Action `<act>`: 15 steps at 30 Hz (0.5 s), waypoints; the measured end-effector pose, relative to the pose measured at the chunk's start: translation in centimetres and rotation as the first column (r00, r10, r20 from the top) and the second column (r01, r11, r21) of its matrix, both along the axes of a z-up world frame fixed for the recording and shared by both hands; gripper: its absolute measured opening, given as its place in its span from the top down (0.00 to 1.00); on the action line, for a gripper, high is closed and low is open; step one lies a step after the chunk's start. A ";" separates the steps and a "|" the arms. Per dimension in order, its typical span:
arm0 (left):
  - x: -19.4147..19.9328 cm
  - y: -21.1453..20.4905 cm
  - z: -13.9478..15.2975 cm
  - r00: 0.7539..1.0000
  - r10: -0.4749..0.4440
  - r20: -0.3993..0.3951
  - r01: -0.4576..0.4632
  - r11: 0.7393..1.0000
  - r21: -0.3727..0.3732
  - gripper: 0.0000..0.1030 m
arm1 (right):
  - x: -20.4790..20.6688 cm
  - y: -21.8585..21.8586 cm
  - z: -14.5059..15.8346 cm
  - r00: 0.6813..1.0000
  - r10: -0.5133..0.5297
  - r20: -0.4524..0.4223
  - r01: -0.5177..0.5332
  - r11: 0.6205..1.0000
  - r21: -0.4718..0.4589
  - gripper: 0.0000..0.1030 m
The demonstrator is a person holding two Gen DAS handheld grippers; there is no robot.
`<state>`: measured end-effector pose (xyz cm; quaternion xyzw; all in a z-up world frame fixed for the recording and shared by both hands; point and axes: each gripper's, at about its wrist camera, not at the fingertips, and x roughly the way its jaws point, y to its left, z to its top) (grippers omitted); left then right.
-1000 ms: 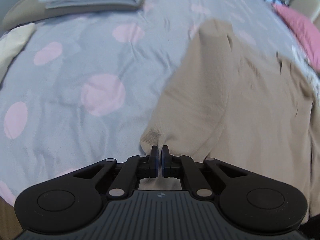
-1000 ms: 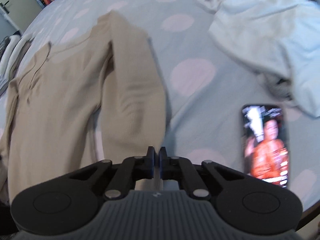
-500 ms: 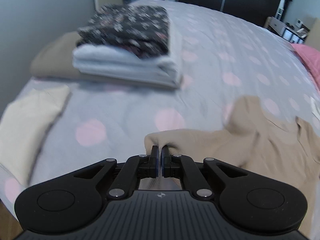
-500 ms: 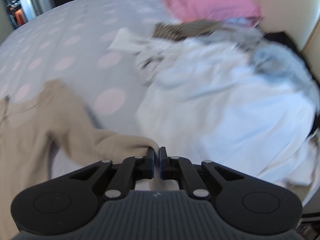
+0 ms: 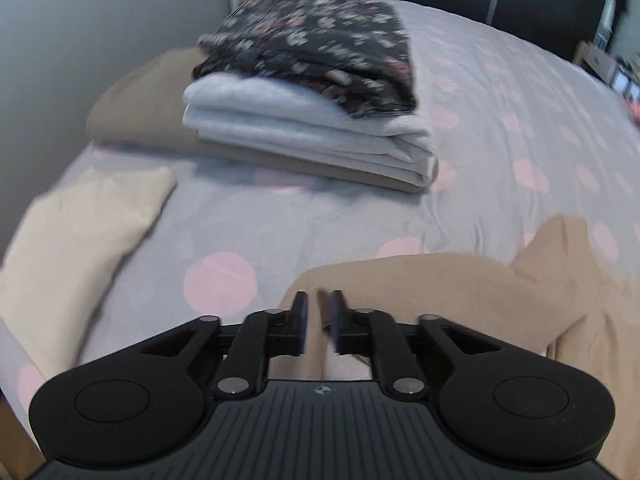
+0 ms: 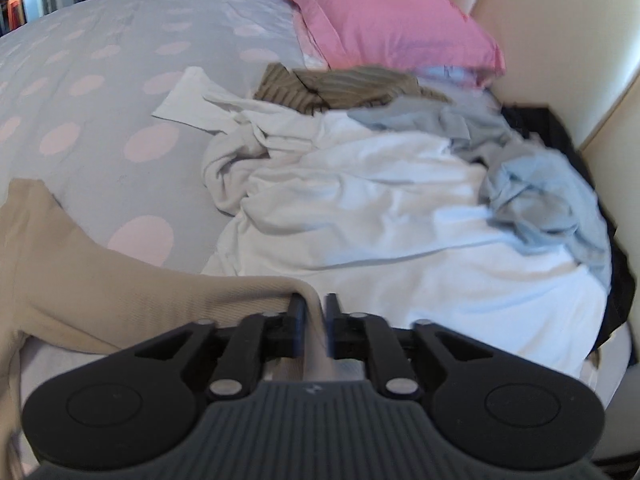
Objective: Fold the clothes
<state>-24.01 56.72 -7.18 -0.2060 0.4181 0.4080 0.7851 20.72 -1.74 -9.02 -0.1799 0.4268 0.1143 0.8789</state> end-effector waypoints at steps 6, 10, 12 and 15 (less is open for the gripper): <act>1.3 -5.0 1.2 0.983 -0.181 -0.002 0.181 0.983 0.022 0.81 | -5.5 1.4 0.9 0.993 0.118 -0.018 -0.116 0.990 0.084 0.57; 1.1 -8.8 0.5 0.955 -0.296 0.014 0.296 0.954 -0.051 0.80 | -11.0 3.8 -0.1 0.959 0.263 -0.106 -0.250 0.960 0.126 0.57; 0.6 -10.5 -0.6 0.942 -0.336 0.012 0.336 0.937 -0.096 0.80 | -14.0 4.7 -0.8 0.935 0.328 -0.135 -0.309 0.941 0.140 0.59; -0.5 -12.9 -2.3 0.924 -0.382 -0.022 0.375 0.916 -0.144 0.80 | -18.2 5.6 -1.8 0.897 0.407 -0.172 -0.381 0.909 0.168 0.63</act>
